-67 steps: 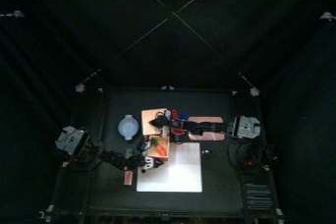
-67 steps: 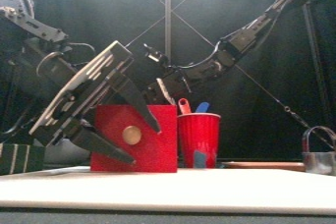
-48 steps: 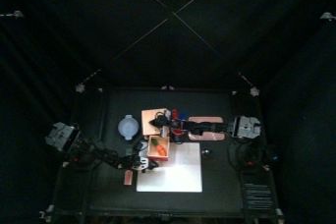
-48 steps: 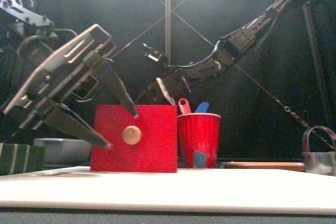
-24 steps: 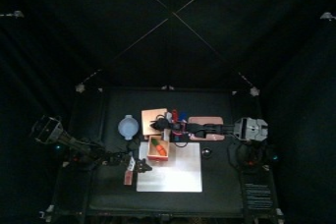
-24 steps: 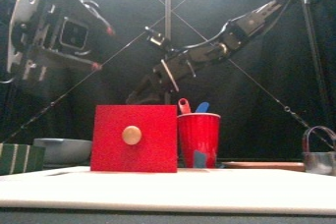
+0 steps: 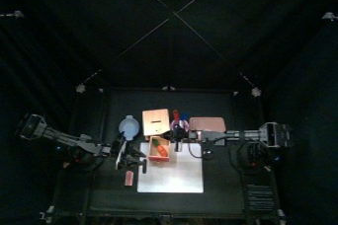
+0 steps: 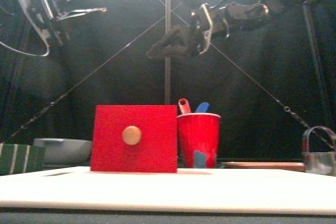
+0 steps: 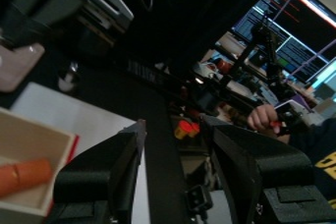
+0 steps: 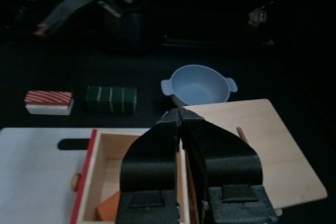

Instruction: Grab carrot from drawer

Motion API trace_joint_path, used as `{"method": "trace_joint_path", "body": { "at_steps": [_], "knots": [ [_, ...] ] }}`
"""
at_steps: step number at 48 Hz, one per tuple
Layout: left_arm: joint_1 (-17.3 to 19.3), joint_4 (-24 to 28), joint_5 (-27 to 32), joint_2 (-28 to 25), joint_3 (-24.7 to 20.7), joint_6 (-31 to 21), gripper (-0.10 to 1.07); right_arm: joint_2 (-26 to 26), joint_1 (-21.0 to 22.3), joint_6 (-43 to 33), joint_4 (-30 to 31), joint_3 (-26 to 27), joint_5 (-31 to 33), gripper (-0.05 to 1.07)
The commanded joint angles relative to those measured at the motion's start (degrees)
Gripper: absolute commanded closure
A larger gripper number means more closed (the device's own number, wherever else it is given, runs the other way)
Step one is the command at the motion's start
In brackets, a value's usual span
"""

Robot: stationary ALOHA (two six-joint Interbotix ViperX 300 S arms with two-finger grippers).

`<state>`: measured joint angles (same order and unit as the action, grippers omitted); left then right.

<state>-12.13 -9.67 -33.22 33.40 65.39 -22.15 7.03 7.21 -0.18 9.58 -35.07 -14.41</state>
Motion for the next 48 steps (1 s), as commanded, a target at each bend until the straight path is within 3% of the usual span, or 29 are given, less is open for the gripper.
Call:
{"method": "trace_joint_path", "body": {
  "at_steps": [1, 10, 15, 27, 48],
  "knots": [
    [2.3, 0.7, 3.1, 2.6, -0.7, 2.3, 0.14, 5.5, -1.7, -0.1, -1.3, -2.1, -1.4, 0.98],
    [6.7, 3.3, 20.4, 9.0, -4.0, 9.8, 0.14, 12.7, -3.8, 0.0, -4.0, -8.6, -3.7, 0.98],
    [8.4, 4.2, 26.7, 11.2, -5.6, 12.6, 0.14, 15.8, -3.9, 0.0, -4.6, -11.8, -4.7, 0.98],
    [9.2, 4.5, 25.0, 12.4, -5.0, 13.8, 0.14, 17.8, -4.0, 0.4, -4.4, -14.3, -6.4, 0.98],
    [9.6, 9.8, 21.7, 13.0, -2.5, 13.8, 0.13, 18.1, -3.8, 0.2, -4.5, -15.1, -6.4, 0.98]
  ]
}}
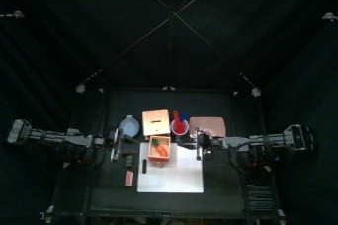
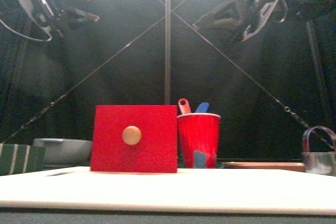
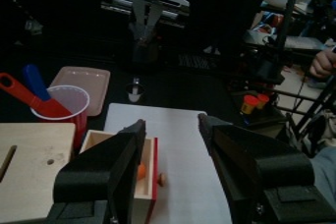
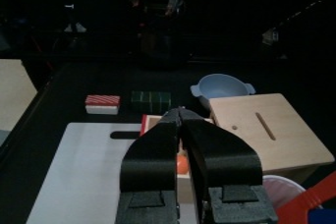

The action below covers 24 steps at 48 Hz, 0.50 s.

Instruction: Grab carrot from drawer

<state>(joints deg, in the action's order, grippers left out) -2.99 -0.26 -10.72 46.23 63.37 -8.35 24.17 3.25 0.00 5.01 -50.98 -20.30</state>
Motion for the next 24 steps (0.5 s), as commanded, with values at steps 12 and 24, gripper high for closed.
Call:
{"method": "trace_joint_path", "body": {
  "at_steps": [12, 24],
  "knots": [
    [1.0, 0.4, -0.9, 1.0, 0.5, -0.1, 0.13, 0.5, 1.1, 0.1, 0.3, 0.3, -0.4, 0.98],
    [2.3, 0.3, -1.3, 1.0, 0.7, 0.0, 0.13, -2.3, 1.6, -0.1, -0.2, 1.9, 0.2, 0.98]
  ]
}}
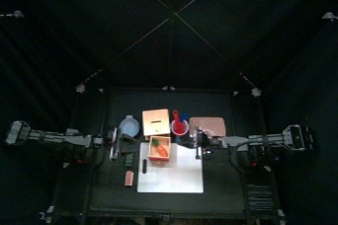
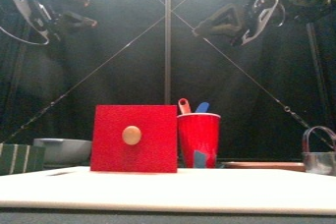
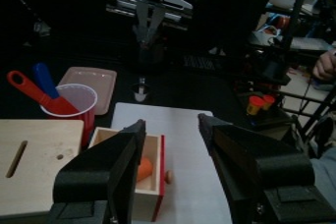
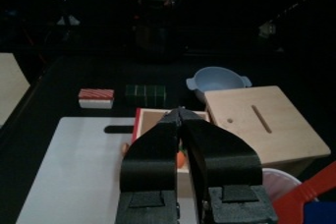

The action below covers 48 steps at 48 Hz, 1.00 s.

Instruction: Grab carrot from drawer

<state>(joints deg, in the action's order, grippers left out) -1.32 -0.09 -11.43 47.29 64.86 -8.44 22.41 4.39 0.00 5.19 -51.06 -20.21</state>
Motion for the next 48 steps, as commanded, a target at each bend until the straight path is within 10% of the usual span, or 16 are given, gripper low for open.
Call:
{"method": "trace_joint_path", "body": {
  "at_steps": [1, 21, 36, 48],
  "knots": [
    [0.8, 0.1, -0.6, -0.1, -0.8, 0.1, 0.13, -1.0, 0.5, -0.2, -0.5, 2.5, 0.7, 0.98],
    [3.6, 0.4, -0.6, -0.1, -0.7, 0.2, 0.13, -14.9, 1.8, -2.3, -12.2, 28.3, 48.8, 0.89],
    [10.7, 2.5, -1.0, -0.1, 0.4, 0.3, 0.13, -28.0, 4.8, -20.0, -6.1, 45.6, 68.6, 0.59],
    [15.2, 4.8, -1.8, -0.1, 1.4, 0.4, 0.13, -30.7, 4.8, -32.5, -0.6, 49.7, 70.6, 0.21]
  ]
}}
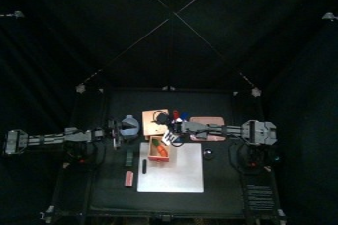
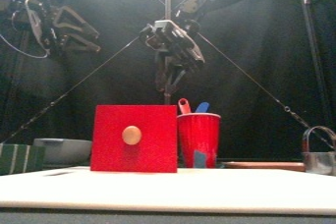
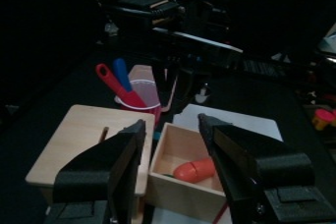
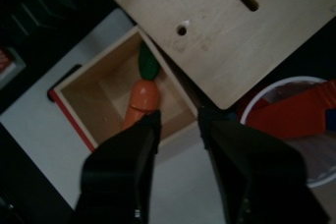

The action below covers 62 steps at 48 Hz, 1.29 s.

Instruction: Grab carrot from drawer

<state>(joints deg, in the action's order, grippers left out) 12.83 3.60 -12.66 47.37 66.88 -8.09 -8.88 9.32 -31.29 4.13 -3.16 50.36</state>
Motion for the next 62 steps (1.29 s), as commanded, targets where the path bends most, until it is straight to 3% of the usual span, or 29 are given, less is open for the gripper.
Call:
{"method": "trace_joint_path", "body": {
  "at_steps": [1, 5, 16, 47, 62],
  "knots": [
    [1.6, 1.8, -0.6, -0.2, -0.4, 0.1, 0.13, 0.5, -0.1, -1.6, 0.4, 1.8, -0.1, 0.19],
    [3.3, 3.4, -0.6, -0.2, -0.1, 0.0, 0.13, -0.4, -0.4, -2.5, -0.3, 2.0, -0.8, 0.14],
    [7.0, 4.0, -0.6, -0.2, 1.1, -0.1, 0.13, -3.7, -2.8, -6.9, -0.5, 4.1, -2.3, 0.14],
    [7.5, 4.6, -0.7, -0.2, 2.1, 0.0, 0.13, -7.3, -5.3, -20.7, 1.6, 3.6, -1.1, 0.15],
    [7.4, 4.7, -0.7, -0.2, 2.2, 0.0, 0.13, -10.5, -5.2, -21.2, 0.9, 8.1, 3.2, 0.15]
  ]
}}
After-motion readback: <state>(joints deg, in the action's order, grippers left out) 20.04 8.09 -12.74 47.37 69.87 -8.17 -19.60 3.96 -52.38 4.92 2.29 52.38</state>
